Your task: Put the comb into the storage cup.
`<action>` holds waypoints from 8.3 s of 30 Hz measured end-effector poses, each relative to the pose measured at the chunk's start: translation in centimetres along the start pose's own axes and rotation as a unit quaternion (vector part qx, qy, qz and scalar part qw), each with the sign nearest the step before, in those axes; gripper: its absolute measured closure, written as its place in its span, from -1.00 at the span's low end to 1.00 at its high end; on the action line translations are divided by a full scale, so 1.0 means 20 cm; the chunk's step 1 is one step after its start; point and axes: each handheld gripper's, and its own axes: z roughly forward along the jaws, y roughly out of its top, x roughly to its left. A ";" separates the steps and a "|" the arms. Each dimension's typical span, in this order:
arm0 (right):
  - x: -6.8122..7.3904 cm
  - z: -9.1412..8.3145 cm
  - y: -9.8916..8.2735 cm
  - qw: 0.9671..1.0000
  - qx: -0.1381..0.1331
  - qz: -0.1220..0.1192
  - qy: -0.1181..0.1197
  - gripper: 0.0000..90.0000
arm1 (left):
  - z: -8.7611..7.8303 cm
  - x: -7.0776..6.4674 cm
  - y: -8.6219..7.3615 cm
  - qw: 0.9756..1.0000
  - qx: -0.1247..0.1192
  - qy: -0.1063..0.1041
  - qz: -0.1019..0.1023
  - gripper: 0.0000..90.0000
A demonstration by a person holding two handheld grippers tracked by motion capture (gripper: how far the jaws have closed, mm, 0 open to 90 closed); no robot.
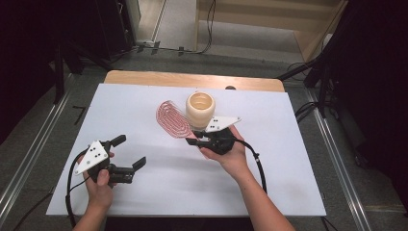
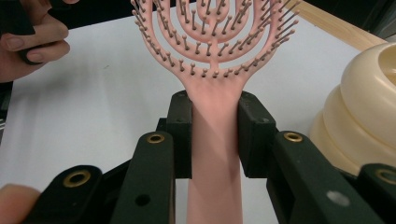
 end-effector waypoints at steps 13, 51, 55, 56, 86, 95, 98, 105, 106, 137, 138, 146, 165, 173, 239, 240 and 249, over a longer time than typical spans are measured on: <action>0.04 -0.08 -0.09 1.000 -0.022 0.009 -0.015 0.51 | 0.14 -0.09 0.08 1.000 -0.006 -0.029 -0.001 -1.00; 0.15 -0.10 -0.23 0.998 -0.056 0.014 -0.023 0.51 | 0.45 -0.27 0.21 0.997 -0.002 -0.057 -0.042 -0.95; 0.16 -0.09 -0.24 0.998 -0.054 0.012 -0.024 0.51 | 0.47 -0.28 0.21 0.998 0.015 -0.030 -0.059 -0.83; 0.16 -0.08 -0.24 0.998 -0.055 0.013 -0.023 0.51 | 0.48 -0.27 0.22 0.997 0.019 -0.025 -0.064 -0.79; 0.23 -0.02 -0.25 0.996 -0.058 -0.001 -0.061 0.51 | 0.50 -0.27 0.22 0.992 0.033 -0.005 -0.124 0.16; 0.24 0.00 -0.26 0.996 -0.055 -0.004 -0.071 0.50 | 0.51 -0.25 0.23 0.988 0.027 -0.042 -0.148 0.36; 0.24 0.01 -0.26 0.996 -0.059 -0.004 -0.070 0.50 | 0.51 -0.23 0.24 0.986 0.026 -0.058 -0.156 0.39; 0.21 -0.01 -0.26 0.996 -0.078 0.021 -0.041 0.21 | 0.50 -0.22 0.25 0.987 0.025 -0.066 -0.148 0.42; 0.21 -0.02 -0.26 0.996 -0.082 0.021 -0.041 0.08 | 0.50 -0.22 0.26 0.987 0.024 -0.068 -0.146 0.42; 0.09 -0.34 -0.45 0.984 -0.130 0.078 -0.099 -1.00 | 0.48 -0.17 0.35 0.990 0.007 -0.068 -0.125 0.42; 0.08 -0.35 -0.46 0.983 -0.130 0.078 -0.100 -1.00 | 0.48 -0.17 0.35 0.990 0.008 -0.069 -0.125 0.43; 0.06 -0.46 -0.53 0.980 -0.134 0.088 -0.120 -1.00 | 0.48 -0.16 0.38 0.990 0.005 -0.071 -0.119 0.43; 0.05 -0.66 -0.67 0.974 -0.133 0.103 -0.150 -1.00 | 0.49 -0.15 0.43 0.991 -0.002 -0.075 -0.108 0.43; 0.04 -0.73 -0.70 0.972 -0.141 0.106 -0.156 -1.00 | 0.49 -0.13 0.46 0.991 -0.003 -0.075 -0.108 0.43; -0.03 -0.86 -0.85 0.962 -0.137 0.129 -0.198 -1.00 | 0.58 0.01 0.74 0.992 -0.039 -0.067 -0.098 0.43; -0.03 -0.86 -0.85 0.962 -0.138 0.131 -0.197 -1.00 | 0.58 0.01 0.74 0.992 -0.040 -0.066 -0.097 0.43; -0.02 -0.85 -0.85 0.963 -0.132 0.124 -0.198 -1.00 | 0.61 0.03 0.76 0.992 -0.043 -0.069 -0.101 0.44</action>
